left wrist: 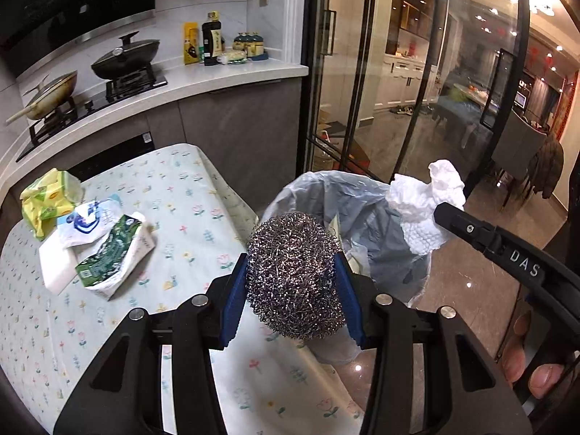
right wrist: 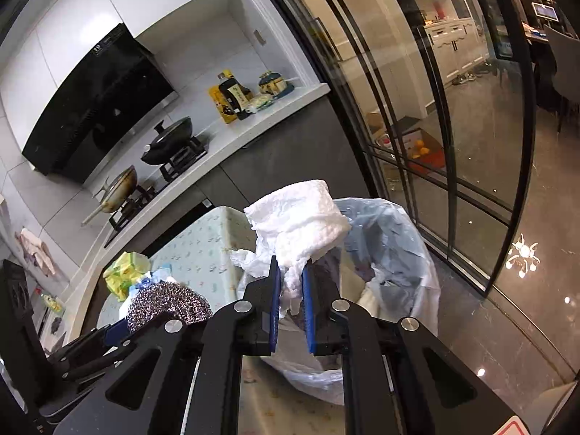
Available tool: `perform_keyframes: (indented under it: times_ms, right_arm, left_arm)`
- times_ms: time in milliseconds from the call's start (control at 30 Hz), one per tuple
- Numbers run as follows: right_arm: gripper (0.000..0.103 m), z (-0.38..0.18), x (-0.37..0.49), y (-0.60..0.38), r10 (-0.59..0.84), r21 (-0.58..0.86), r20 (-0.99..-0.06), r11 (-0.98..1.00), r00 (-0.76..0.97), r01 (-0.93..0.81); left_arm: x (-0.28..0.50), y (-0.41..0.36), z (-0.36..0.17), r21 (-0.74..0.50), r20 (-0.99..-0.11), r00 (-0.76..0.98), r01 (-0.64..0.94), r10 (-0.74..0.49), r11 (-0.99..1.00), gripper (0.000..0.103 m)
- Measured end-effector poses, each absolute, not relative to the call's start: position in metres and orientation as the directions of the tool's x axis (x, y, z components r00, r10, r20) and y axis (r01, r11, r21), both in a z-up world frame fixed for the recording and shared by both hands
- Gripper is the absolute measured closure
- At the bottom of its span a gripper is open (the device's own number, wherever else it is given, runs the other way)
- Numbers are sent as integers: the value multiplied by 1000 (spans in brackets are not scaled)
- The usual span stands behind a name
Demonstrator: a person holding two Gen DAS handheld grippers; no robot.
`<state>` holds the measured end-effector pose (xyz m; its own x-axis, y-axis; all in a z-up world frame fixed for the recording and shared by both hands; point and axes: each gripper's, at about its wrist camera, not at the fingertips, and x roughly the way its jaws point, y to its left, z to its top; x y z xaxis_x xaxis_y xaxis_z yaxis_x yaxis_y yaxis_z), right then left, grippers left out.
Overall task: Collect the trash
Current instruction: 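Carry the scrubber and tissue over the bin and open both grippers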
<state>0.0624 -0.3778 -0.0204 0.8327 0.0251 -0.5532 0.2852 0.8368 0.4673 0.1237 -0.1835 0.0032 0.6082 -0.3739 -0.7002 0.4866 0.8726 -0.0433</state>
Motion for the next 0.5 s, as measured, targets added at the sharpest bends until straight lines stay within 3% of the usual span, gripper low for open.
perform_keyframes:
  times_ms: [500]
  right_arm:
    - [90,-43,81,-399,10,452,-589,833,808,319]
  left_arm:
    - [140,-225,-23,-22,-737,569,518,-363,855,58]
